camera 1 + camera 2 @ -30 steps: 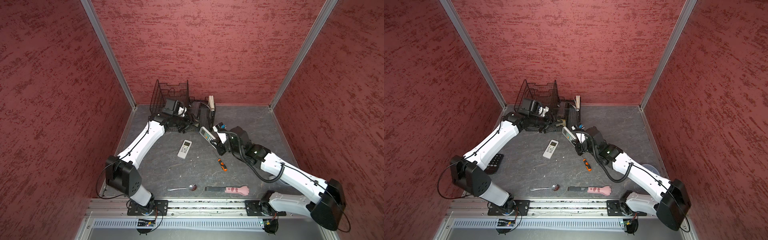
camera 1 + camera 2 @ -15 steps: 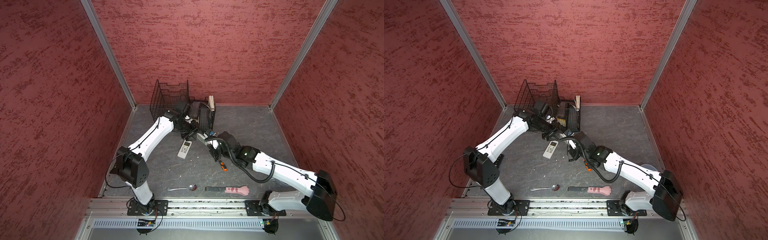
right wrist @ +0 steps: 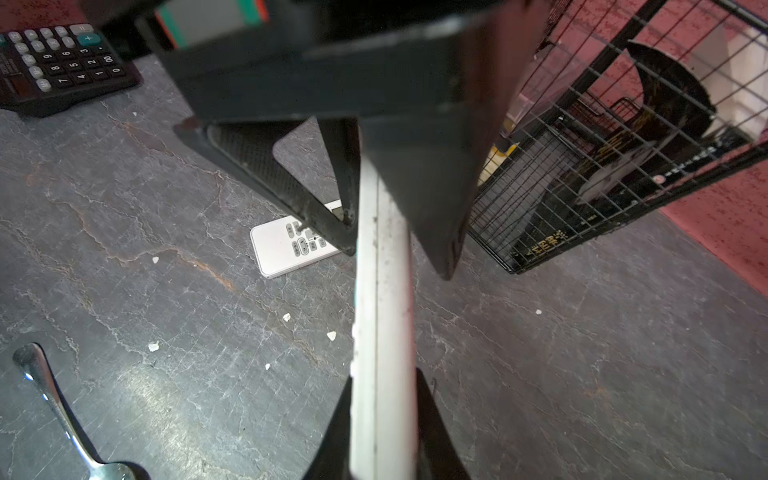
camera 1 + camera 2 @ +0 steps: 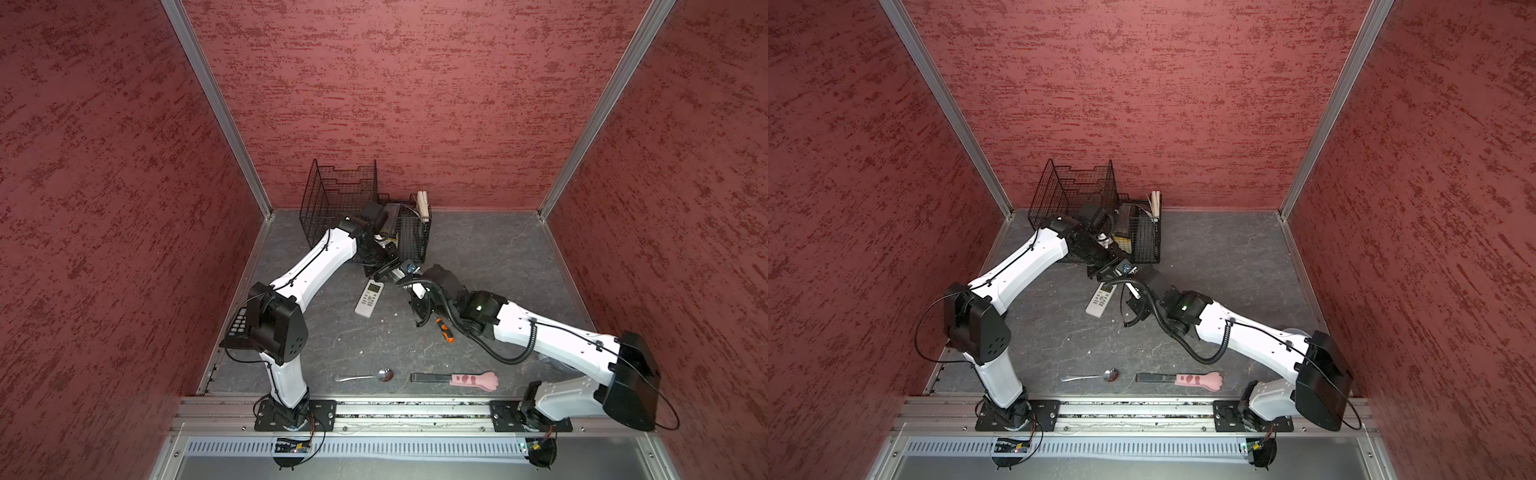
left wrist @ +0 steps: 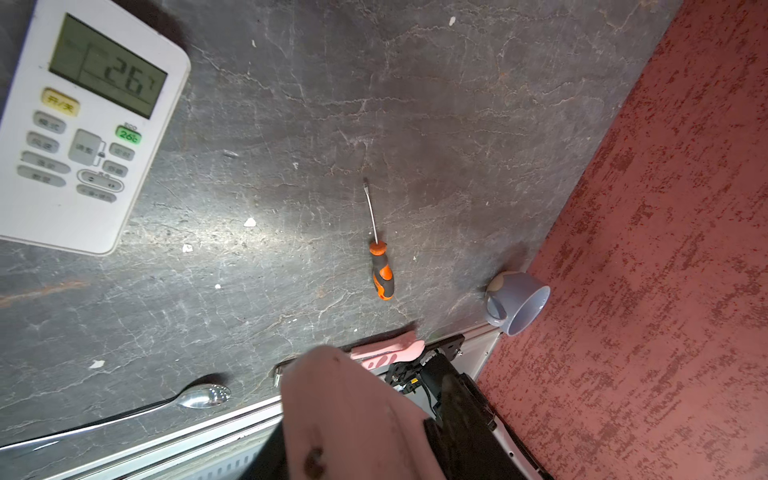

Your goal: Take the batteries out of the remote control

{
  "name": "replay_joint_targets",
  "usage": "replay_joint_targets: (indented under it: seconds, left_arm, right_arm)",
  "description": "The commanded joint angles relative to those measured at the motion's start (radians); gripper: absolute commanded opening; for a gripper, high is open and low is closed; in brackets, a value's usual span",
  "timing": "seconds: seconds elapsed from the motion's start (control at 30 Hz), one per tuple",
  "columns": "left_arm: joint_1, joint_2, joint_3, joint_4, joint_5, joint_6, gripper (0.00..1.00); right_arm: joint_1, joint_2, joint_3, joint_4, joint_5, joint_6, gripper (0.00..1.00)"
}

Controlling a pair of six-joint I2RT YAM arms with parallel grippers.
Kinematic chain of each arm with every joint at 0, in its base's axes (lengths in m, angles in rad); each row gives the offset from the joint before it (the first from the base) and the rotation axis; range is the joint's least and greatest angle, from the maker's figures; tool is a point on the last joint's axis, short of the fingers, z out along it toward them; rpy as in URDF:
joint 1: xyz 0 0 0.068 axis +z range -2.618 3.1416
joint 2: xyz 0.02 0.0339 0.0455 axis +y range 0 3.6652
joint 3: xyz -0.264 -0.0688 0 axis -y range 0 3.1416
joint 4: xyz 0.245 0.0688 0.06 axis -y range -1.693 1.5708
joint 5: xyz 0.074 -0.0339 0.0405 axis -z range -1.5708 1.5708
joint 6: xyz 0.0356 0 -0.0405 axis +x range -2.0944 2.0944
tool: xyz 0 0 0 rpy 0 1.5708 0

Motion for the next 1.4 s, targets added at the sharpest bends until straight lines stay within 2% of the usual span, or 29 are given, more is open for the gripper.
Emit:
replay_joint_targets:
  seconds: [0.0,0.33,0.43,0.53,0.67,0.9,1.0,1.17,1.37]
  left_arm:
    - [-0.001,0.022,0.019,-0.012,-0.03,0.012,0.38]
    - [0.0,0.036,0.007,0.003,-0.037,0.005,0.25]
    - [0.006,0.035,-0.006,0.025,-0.027,-0.008,0.11]
    - [0.02,0.031,-0.032,0.062,0.0,-0.034,0.0]
    - [0.039,0.014,-0.061,0.118,0.026,-0.069,0.0]
    - [0.065,-0.022,-0.119,0.233,0.075,-0.147,0.0]
    - [0.077,-0.032,-0.121,0.257,0.078,-0.158,0.0]
    - [0.094,-0.051,-0.15,0.333,0.096,-0.181,0.0]
    - [0.092,-0.152,-0.332,0.652,0.102,-0.263,0.0]
  right_arm:
    - [0.02,0.007,0.046,0.057,0.048,-0.005,0.0]
    - [0.037,0.04,0.056,0.096,0.052,0.011,0.0]
    - [0.045,0.046,0.058,0.109,0.055,0.02,0.0]
    - [0.05,0.042,0.055,0.121,0.058,0.028,0.05]
    - [0.056,0.021,0.039,0.138,0.069,0.041,0.13]
    - [0.065,0.0,0.017,0.163,0.072,0.049,0.4]
    - [0.071,0.0,0.015,0.161,0.08,0.049,0.48]
    - [0.08,-0.027,0.002,0.152,0.074,0.072,0.53]
    - [0.078,-0.152,-0.064,0.184,0.079,0.195,0.56]
